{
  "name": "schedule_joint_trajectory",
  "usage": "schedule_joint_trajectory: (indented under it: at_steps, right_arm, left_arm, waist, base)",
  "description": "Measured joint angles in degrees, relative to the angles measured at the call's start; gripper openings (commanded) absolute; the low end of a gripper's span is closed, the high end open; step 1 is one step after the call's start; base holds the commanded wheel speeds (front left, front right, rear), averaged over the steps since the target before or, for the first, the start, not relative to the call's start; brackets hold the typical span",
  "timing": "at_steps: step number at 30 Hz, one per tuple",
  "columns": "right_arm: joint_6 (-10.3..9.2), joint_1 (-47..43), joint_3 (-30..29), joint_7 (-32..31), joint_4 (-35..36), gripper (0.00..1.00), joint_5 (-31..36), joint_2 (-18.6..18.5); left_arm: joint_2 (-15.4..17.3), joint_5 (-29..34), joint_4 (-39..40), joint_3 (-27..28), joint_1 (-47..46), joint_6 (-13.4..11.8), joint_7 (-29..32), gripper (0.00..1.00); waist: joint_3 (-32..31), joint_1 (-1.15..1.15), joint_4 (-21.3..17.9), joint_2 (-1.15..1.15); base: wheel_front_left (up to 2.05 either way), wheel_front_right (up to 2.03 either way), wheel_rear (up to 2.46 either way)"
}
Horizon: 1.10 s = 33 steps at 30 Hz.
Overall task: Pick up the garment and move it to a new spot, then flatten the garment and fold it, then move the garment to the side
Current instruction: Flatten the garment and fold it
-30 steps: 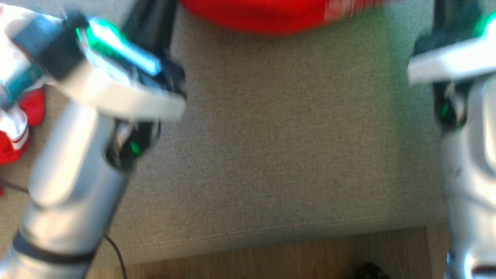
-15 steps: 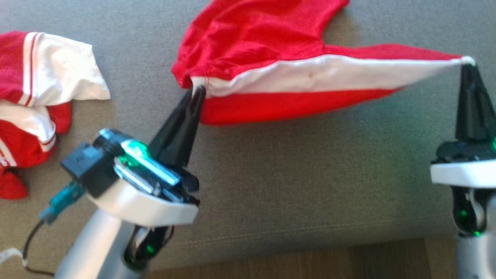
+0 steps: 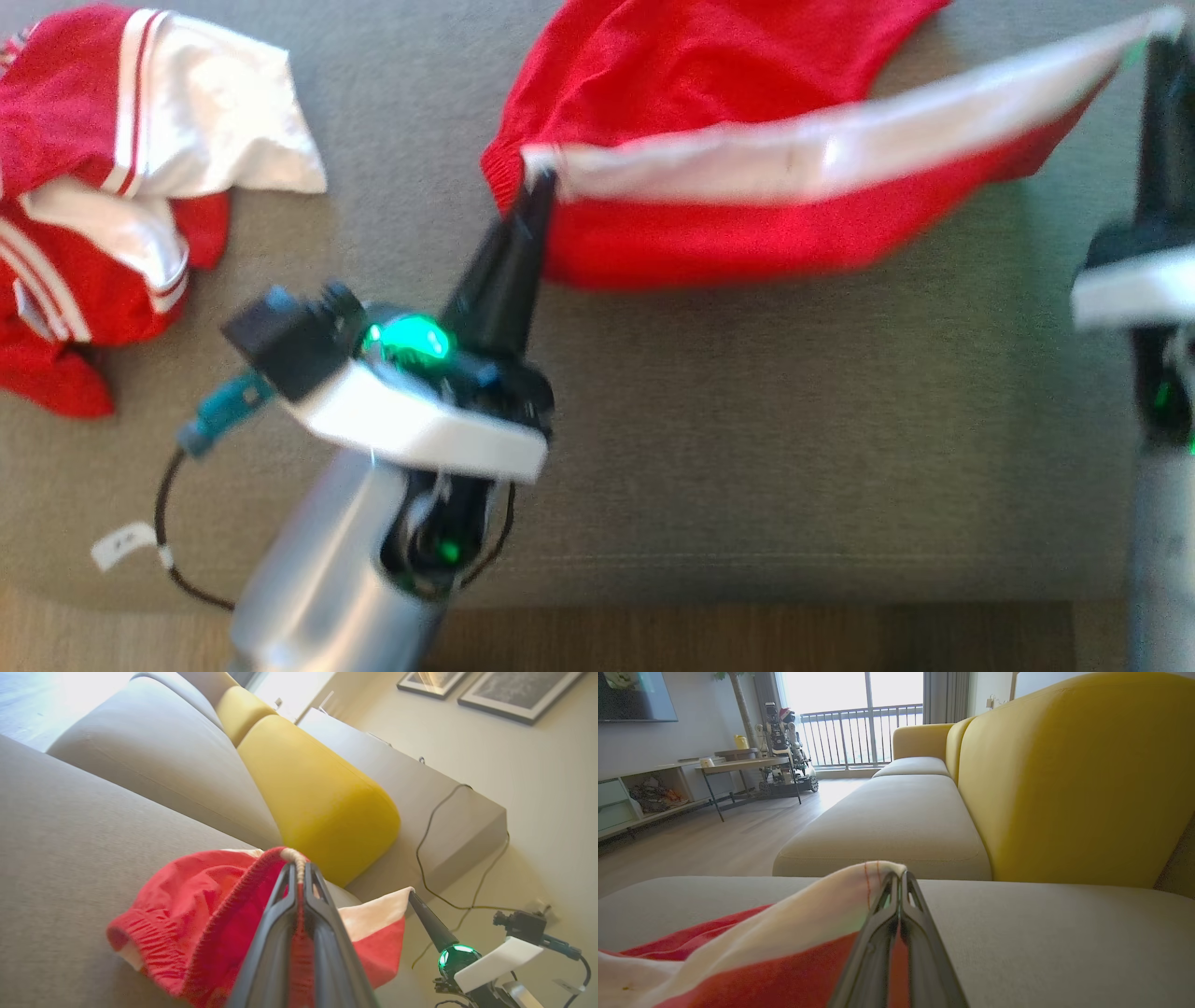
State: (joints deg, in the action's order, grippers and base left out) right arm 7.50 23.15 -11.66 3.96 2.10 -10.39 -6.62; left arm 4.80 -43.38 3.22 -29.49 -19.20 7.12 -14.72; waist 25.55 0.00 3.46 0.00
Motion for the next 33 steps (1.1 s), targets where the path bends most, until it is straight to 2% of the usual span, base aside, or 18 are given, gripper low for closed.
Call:
schedule_joint_trajectory:
  at_steps: [3, 7, 9, 10, 11, 16, 18, 20, 22, 29, 31, 33]
  right_arm:
    - [0.0, 8.5, 0.5, -1.9, -4.9, 0.0, 1.9, -1.8]
    - [0.01, 20.2, 3.9, -4.1, -12.9, 0.0, 4.2, -4.5]
    - [0.01, 22.8, 5.0, -4.7, -15.1, 0.0, 4.9, -5.0]
    - [0.01, 27.5, 6.8, -5.0, -19.4, 0.0, 6.0, -6.1]
    - [0.01, 27.5, 6.8, -5.0, -19.4, 0.0, 6.0, -6.1]
    - [0.01, 37.1, 10.5, -5.7, -30.9, 0.0, 8.3, -6.7]
    - [0.01, 40.0, 11.9, -5.8, -35.1, 0.0, 9.3, -6.9]
    - [0.01, 42.5, 13.1, -5.1, -39.1, 0.0, 10.2, -7.2]
    - [0.01, 44.8, 14.2, -3.4, -42.8, 0.0, 11.4, -7.6]
    - [0.01, 51.0, 14.6, 2.3, -53.4, 0.0, 14.2, -7.6]
    - [0.01, 52.2, 14.5, 3.8, -55.8, 0.0, 14.8, -7.6]
    - [0.01, 53.3, 14.2, 4.7, -58.1, 0.0, 15.5, -7.5]
  left_arm:
    - [-1.9, -3.9, -3.5, 2.6, -2.8, 0.0, 0.0, 0.0]
    - [-2.2, -9.5, -8.3, 5.5, -6.4, 0.0, 0.0, 0.0]
    - [-2.2, -10.9, -9.1, 5.3, -7.4, 0.0, 0.0, 0.0]
    - [-2.3, -12.4, -10.5, 4.1, -10.0, 0.0, 0.0, 0.0]
    - [-2.3, -12.4, -10.5, 4.1, -10.0, 0.0, 0.0, 0.0]
    - [-2.8, -15.9, -14.8, 3.3, -16.8, 0.0, 0.0, 0.0]
    - [-2.8, -15.9, -16.6, 3.0, -18.8, 0.0, 0.0, 0.0]
    - [-2.9, -16.1, -18.5, 2.9, -20.3, 0.0, 0.0, 0.09]
    - [-3.0, -15.9, -20.6, 3.1, -21.5, 0.0, 0.0, 0.12]
    - [-3.3, -13.4, -22.8, 4.7, -23.3, 0.0, 0.0, 0.0]
    - [-3.3, -13.1, -22.8, 4.8, -23.3, 0.0, 0.0, 0.0]
    - [-3.3, -12.6, -22.9, 4.7, -23.3, -0.1, 0.0, 0.11]
  waist:
    - [1.5, 0.0, 1.6, 0.0]
    - [3.9, 0.0, 3.3, 0.0]
    - [4.4, 0.0, 3.7, 0.0]
    - [5.6, 0.0, 4.6, 0.0]
    - [5.6, 0.0, 4.6, 0.0]
    - [8.5, 0.0, 6.4, 0.0]
    - [9.5, 0.0, 6.9, 0.0]
    - [10.4, 0.01, 7.4, 0.0]
    - [11.0, 0.01, 7.8, 0.0]
    - [12.2, 0.0, 8.5, 0.0]
    - [12.4, 0.0, 8.6, 0.0]
    - [12.5, 0.0, 8.6, 0.0]
  base:
    - [0.0, 0.0, 0.0]
    - [0.0, 0.0, 0.0]
    - [0.0, 0.0, 0.0]
    - [0.0, 0.0, 0.0]
    - [0.0, 0.0, 0.0]
    - [0.0, 0.0, 0.0]
    - [0.0, 0.0, 0.0]
    - [0.0, 0.0, 0.0]
    - [0.0, 0.0, 0.0]
    - [0.0, 0.0, 0.0]
    - [0.0, 0.0, 0.0]
    - [0.0, 0.0, 0.0]
